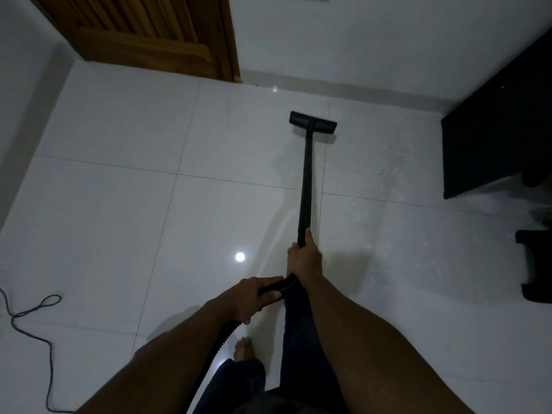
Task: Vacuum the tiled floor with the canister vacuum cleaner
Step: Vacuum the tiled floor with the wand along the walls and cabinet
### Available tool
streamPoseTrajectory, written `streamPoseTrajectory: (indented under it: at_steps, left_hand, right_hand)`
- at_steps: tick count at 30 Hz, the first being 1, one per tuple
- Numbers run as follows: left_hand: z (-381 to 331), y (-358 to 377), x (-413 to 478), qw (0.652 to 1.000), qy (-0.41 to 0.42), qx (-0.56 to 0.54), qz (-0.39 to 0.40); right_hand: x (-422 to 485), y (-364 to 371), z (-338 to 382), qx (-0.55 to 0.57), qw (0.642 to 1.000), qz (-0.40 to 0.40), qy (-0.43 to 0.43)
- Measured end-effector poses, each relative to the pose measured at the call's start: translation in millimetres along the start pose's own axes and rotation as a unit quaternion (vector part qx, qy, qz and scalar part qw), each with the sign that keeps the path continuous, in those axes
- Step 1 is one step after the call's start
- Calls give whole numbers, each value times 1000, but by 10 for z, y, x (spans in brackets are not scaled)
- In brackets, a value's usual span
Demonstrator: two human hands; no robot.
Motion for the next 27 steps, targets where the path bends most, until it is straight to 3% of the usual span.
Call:
streamPoseTrajectory:
  at_steps: [4,11,27]
  left_hand:
    - [202,576,-618,999,18,26,16]
    - [462,1521,-1369,998,20,48,35]
    - [1210,4140,-1935,996,7,88,8]
  right_hand:
    - [-773,96,-527,-8,1000,-15,-14]
    - [-1855,22,-1285,1,999,6,34]
    - [-3538,-571,-3100,-4,999,9,47]
Point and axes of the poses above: each hand's wrist, its own x-axis towards the middle knuckle, its own y-axis out of the palm, z = x × y, the point moved 6 cm from there along x, towards the middle knuckle, and after that the axes turned 12 degrees about x, right-handed, at the moved point
